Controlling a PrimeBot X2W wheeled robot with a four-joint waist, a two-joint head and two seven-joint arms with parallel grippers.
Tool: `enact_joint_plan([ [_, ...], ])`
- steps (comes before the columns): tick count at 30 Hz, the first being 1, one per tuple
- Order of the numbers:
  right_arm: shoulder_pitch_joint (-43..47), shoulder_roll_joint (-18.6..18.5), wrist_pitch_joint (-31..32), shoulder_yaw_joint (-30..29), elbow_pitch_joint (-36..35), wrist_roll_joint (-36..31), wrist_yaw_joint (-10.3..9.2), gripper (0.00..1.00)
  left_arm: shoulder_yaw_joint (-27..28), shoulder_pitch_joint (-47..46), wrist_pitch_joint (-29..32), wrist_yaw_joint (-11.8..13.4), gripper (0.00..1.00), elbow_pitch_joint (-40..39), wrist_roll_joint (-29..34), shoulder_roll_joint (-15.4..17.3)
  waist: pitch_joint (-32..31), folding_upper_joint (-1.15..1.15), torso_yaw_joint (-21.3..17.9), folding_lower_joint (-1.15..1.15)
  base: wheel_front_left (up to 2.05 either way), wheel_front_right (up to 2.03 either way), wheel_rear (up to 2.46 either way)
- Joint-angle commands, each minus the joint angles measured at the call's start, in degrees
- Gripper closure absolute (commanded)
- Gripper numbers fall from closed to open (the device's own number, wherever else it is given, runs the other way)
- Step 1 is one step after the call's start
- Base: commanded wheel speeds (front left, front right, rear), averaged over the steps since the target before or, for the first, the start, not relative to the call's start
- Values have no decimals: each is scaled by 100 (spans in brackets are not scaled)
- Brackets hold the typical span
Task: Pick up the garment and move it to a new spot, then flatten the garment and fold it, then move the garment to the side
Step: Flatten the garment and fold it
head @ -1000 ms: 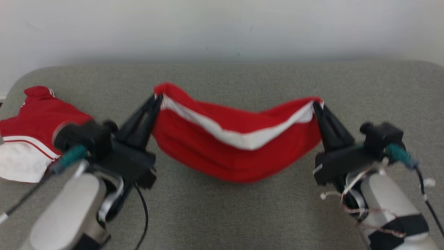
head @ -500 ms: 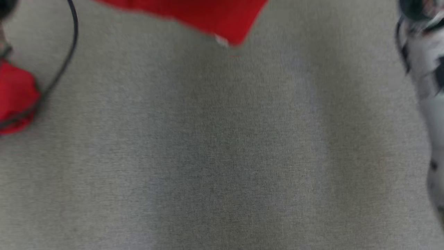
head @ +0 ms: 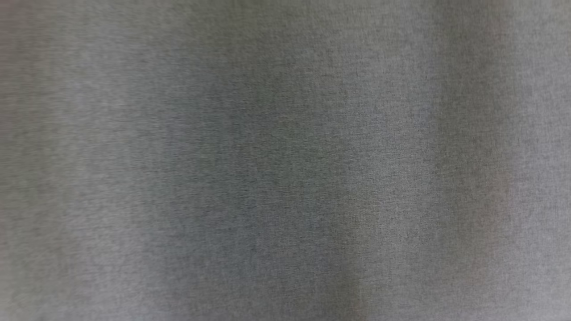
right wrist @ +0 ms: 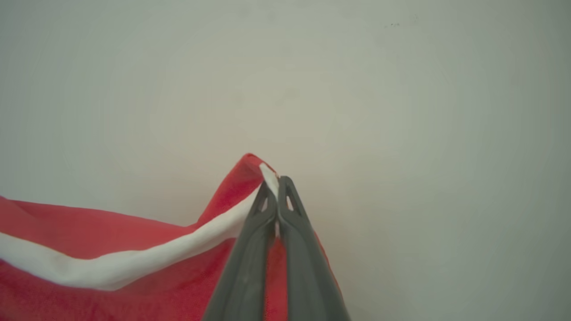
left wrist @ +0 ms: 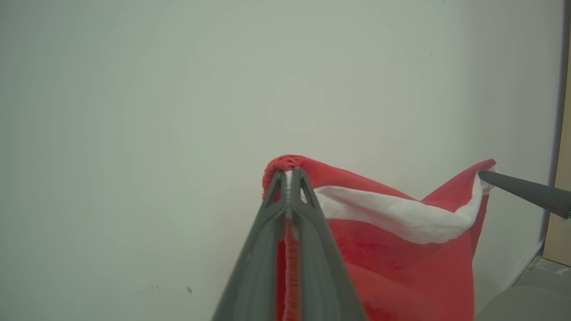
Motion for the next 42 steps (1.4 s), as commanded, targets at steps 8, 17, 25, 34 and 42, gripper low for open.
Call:
enact_joint_plan([
  [8,-239,11,-357,224,421,-37,-13,100,-596,-469,-324,13,100,381,-375,2,374,-2,-255,-2,0,0,0],
  [17,216,57,-536,487,438,411,-13,100,-1076,-32,-804,13,100,449,-1008,128,335,-2,-223,-2,0,0,0],
  [25,1822,-248,-748,1175,-349,719,-13,100,-1149,1721,-1165,12,100,-328,-1258,369,-355,-2,-66,-2,0,0,0],
  [34,4828,-830,-852,1410,-1870,1170,-13,100,-222,5025,-1175,511,100,-2182,-692,407,-1404,-2,148,-2,0,0,0],
  [42,7097,-820,-742,1008,-2829,1235,-13,100,289,7454,-1176,765,100,-3138,-199,239,-1990,-2,179,-2,0,0,0],
])
